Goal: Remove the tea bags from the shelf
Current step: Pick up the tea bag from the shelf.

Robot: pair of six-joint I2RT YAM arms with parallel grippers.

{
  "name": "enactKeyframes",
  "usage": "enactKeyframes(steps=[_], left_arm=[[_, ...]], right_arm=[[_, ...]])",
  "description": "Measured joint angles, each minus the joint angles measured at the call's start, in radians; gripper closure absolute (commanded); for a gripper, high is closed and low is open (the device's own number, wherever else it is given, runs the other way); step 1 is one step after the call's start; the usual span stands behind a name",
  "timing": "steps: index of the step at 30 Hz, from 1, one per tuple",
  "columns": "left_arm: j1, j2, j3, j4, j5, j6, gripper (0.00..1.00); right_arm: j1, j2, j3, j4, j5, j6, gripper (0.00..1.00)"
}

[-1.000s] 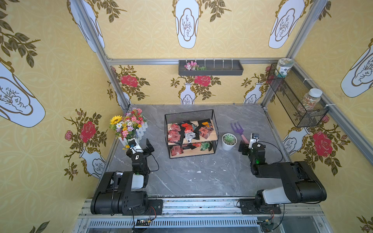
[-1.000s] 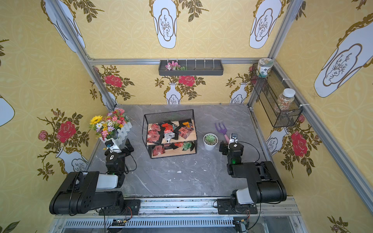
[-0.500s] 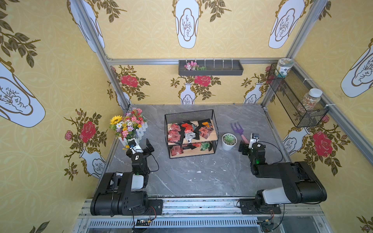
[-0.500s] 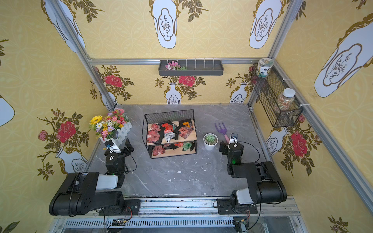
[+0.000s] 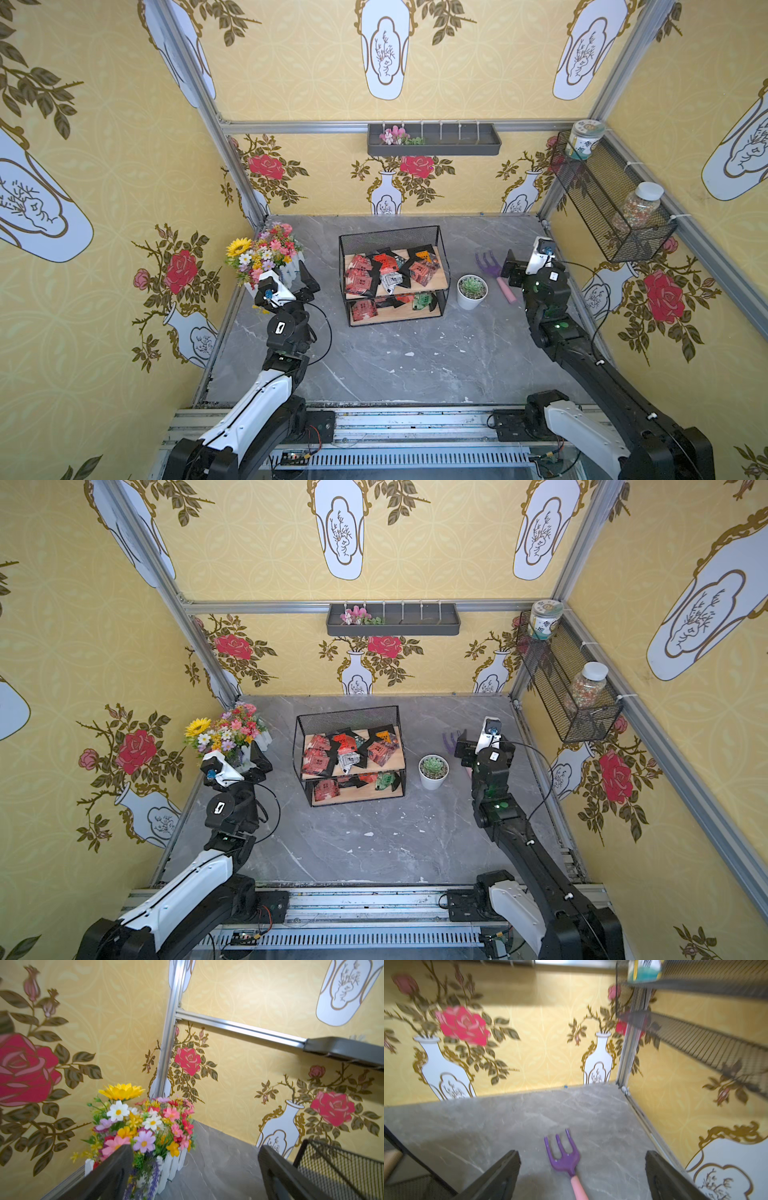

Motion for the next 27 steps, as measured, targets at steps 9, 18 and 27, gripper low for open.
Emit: enactKeyframes(steps=[9,18,27], left_arm=[[-0.168,-0.031,0.370,-0.206,-0.180,0.074,0.00],[-0.135,-0.005,0.804,-1.033,0.151,-0.608,0.00],[-0.136,0.006,0.947,-1.649,0.375,-0.856,0.00]], right_arm=[[-0.035,0.154,0.655,-0.588,-0.070,0.349,0.03],[0.315,0.325,0.955,-1.039,-0.079,0.513,0.15],[0.764,0.555,1.167,-1.345,0.124,0.639,0.26]])
